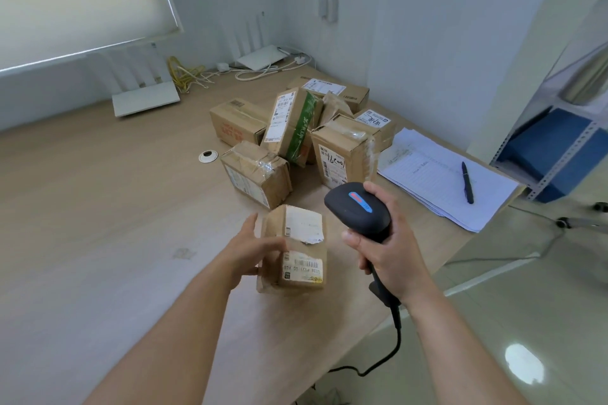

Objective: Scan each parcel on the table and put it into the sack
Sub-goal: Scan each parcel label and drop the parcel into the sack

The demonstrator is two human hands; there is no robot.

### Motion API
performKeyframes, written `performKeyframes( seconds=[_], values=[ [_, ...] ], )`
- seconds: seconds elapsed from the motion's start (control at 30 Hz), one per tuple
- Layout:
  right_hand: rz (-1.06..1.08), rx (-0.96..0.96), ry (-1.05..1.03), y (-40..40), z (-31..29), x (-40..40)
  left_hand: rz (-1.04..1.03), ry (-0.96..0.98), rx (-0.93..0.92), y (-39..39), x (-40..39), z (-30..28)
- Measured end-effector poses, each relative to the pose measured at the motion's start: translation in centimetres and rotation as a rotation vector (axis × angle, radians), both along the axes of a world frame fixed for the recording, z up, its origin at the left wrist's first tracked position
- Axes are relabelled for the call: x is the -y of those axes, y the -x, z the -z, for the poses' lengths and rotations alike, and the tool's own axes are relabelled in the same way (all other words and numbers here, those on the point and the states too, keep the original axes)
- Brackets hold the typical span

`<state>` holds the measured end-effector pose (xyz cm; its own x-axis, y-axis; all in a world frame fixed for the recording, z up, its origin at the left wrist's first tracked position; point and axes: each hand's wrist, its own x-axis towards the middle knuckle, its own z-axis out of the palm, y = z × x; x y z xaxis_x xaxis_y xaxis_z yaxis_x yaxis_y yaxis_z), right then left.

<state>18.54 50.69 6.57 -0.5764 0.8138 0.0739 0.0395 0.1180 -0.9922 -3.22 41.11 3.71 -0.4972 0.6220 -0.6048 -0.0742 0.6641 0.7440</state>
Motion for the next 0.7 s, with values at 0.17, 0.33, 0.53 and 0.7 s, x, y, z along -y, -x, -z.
performKeyframes(
  seconds=[0.17,0.33,0.53,0.7],
  values=[
    [-0.068,0.008,-0.031,1.5,-0.9,2.6,-0.189,-0.213,0.079,1.5,5.2,-0.4],
    [-0.147,0.01,-0.063,3.0,-1.9,6.1,-0.29,-0.33,0.018,3.1,9.5,-1.9],
    [-0.195,0.024,-0.085,4.2,-2.6,9.8,-0.358,-0.417,-0.026,4.9,14.5,-3.2],
    [-0.226,0.012,-0.091,5.3,-2.6,13.4,-0.4,-0.457,-0.038,5.8,18.6,-3.1]
  ],
)
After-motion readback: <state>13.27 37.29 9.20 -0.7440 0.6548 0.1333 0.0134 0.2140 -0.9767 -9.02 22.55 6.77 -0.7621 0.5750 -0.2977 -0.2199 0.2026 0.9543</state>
